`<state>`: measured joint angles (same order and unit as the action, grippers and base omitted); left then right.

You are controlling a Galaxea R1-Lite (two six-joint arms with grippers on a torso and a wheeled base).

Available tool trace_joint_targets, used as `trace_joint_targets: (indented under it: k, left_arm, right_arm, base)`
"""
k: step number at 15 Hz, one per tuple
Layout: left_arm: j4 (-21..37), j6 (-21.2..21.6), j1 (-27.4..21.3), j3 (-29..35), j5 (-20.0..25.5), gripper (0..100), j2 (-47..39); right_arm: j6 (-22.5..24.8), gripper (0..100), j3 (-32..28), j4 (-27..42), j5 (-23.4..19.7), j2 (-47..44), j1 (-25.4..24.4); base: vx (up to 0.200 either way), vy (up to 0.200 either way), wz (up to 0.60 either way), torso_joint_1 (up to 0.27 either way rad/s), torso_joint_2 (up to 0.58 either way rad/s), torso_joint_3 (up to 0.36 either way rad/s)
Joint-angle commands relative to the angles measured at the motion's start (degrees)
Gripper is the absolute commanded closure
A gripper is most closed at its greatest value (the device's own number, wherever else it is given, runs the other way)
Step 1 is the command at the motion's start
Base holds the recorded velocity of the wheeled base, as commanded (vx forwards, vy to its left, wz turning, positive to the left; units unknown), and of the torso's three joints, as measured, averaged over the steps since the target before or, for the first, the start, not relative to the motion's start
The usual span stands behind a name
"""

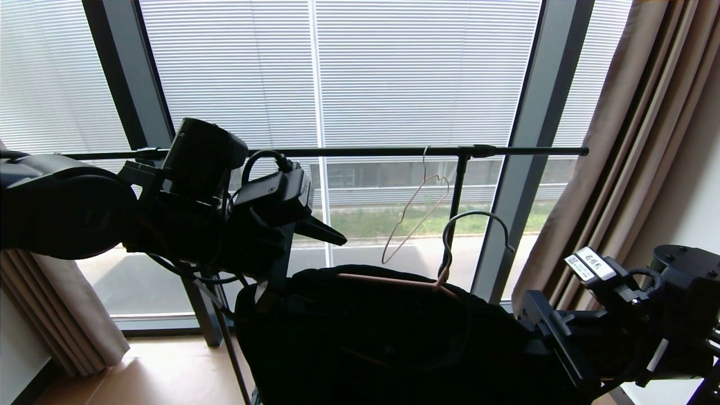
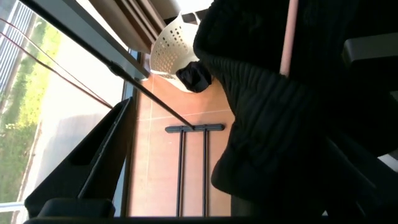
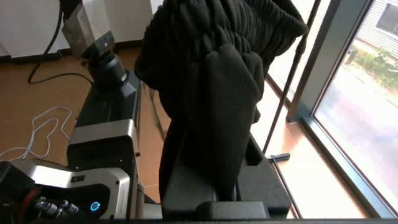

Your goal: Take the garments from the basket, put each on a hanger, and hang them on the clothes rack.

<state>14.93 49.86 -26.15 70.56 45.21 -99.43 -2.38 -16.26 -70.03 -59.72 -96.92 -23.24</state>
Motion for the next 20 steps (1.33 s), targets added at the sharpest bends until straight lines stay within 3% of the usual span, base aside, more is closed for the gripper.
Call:
trace_joint_targets:
  k: [1,8,12,13,16,20]
  left_arm:
    - [0.10,-0.03,-0.48,-0.16,-0.48,100,-0.07]
    - [0.10,-0.38,-0.83,-0.25,-0.57,100,1.25]
    - [0.01,-0.55,-0.57,-1.57,-0.48,100,2.40]
    - [0.01,-0.82,-0.57,-1.74,-0.48,100,2.83]
    - [0.01,-1.17,0.13,-2.27,-0.30,100,3.89]
    - [0.10,-3.37,2.95,-2.97,1.02,100,5.38]
  right_arm:
    - [0.00,100,0.09,-0.10,-0.04,0.59,-0.06]
    - [0.09,100,-0.61,-0.01,0.13,-0.20,0.12]
    - [-0.17,100,-2.72,0.43,0.40,-1.96,3.90]
    - [-0.08,0,-2.63,0.34,0.57,-2.14,3.90]
    - [0.27,0,-2.46,-0.01,0.57,-2.05,4.43]
    - [1.76,0,-3.25,-0.10,0.13,-2.05,10.05]
  base:
    - [0.000,0.000,0.00,0.000,0.00,0.000]
    - [0.000,0.000,0.00,0.000,0.00,0.000]
    - [0.000,0.000,0.00,0.000,0.00,0.000]
    - [0.000,0.000,0.00,0.000,0.00,0.000]
    - [0.000,0.000,0.00,0.000,0.00,0.000]
    - [0.000,0.000,0.00,0.000,0.00,0.000]
